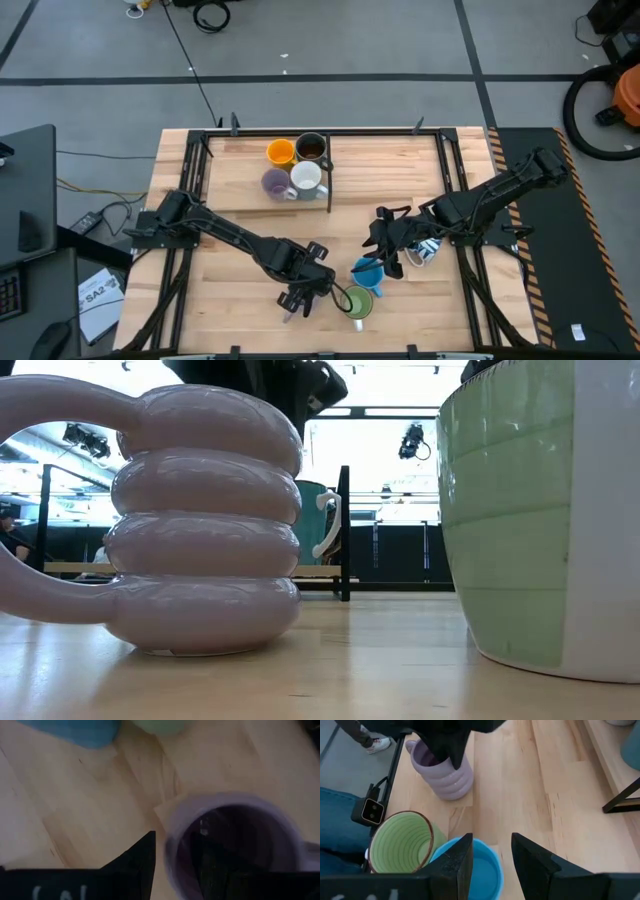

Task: Place coffee mugs
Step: Put the purple mug on the shelf

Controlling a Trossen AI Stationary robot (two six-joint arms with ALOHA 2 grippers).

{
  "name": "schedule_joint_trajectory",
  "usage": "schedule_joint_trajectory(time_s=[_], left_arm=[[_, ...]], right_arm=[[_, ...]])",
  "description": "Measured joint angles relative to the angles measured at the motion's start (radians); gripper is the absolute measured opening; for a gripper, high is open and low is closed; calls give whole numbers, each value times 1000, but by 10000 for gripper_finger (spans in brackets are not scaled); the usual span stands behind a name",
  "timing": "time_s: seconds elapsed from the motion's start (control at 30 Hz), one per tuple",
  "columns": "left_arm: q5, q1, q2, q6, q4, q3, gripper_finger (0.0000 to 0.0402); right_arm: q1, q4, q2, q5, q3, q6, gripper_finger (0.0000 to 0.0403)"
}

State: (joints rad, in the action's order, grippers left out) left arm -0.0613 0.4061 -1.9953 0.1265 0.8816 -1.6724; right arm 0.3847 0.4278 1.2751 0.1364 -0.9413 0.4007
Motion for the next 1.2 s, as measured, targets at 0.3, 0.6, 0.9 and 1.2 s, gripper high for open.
schedule_joint_trajectory(time_s=[0.3, 0.6, 0.9, 1.2], left_arm=[[-23, -1, -4, -6, -1, 0, 116], [-24, -1, -4, -5, 15, 12, 77], [-37, -4, -4, -37, 25, 12, 27], [-32, -6, -4, -143, 101, 3, 30]], right_arm=[[0, -9, 0, 0, 0, -3, 140], [0, -12, 0, 0, 0, -3, 140], [0, -12, 0, 0, 0, -3, 140], [0, -12, 0, 0, 0, -3, 140]])
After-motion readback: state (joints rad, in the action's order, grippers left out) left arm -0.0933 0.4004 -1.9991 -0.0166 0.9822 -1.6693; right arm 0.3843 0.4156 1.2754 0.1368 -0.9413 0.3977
